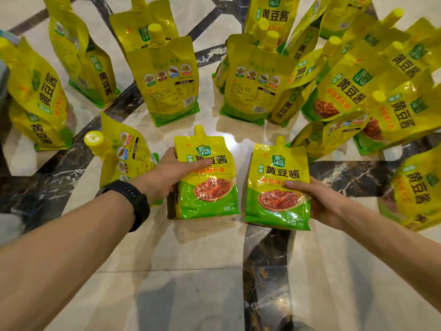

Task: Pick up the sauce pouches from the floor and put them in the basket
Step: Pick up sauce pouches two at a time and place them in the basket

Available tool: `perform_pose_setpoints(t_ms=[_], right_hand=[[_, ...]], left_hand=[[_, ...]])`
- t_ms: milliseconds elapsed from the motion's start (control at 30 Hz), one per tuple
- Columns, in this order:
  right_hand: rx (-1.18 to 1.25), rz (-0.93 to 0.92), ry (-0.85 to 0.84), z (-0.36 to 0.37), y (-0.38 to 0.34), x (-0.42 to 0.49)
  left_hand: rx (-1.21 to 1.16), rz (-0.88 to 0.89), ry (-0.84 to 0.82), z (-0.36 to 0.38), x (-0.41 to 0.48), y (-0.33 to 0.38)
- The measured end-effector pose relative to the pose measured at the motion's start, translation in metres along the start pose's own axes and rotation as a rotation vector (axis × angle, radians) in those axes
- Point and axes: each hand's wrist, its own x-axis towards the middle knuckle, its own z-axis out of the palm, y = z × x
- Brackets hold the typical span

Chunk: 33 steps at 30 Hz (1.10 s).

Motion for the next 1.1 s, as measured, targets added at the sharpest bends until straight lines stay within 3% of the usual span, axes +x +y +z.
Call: perform_pose_setpoints(t_ms=[167, 367, 533, 700, 900, 1100], right_hand=[[-0.001, -0.006, 0.032, 0.007, 0.006, -0.002], [-0.048, 0.082, -0.054, 0.009, 0.019, -0.012], [0.028, 0.030, -0.116, 0.014, 0.037, -0.020], [-0.019, -0.002, -0.090, 0.016, 0.039, -0.018], [0.003, 0.091, -0.109, 0.018, 0.033, -0.014], [-0.051, 0.046, -0.081, 0.017, 0.035, -0.011]], left_hand=[[0.015, 0.023, 0.048, 0.008, -0.017, -0.009], [0.104, -0.022, -0.206, 0.009, -0.037, -0.014], [0.071, 0.060, 0.011, 0.021, -0.045, -0.054], [0.173, 0.180, 0.026, 0.017, -0.048, -0.070], [-0.013, 0.095, 0.141, 0.022, -0.057, -0.081], [0.057, 0.147, 0.120, 0.022, -0.053, -0.079]])
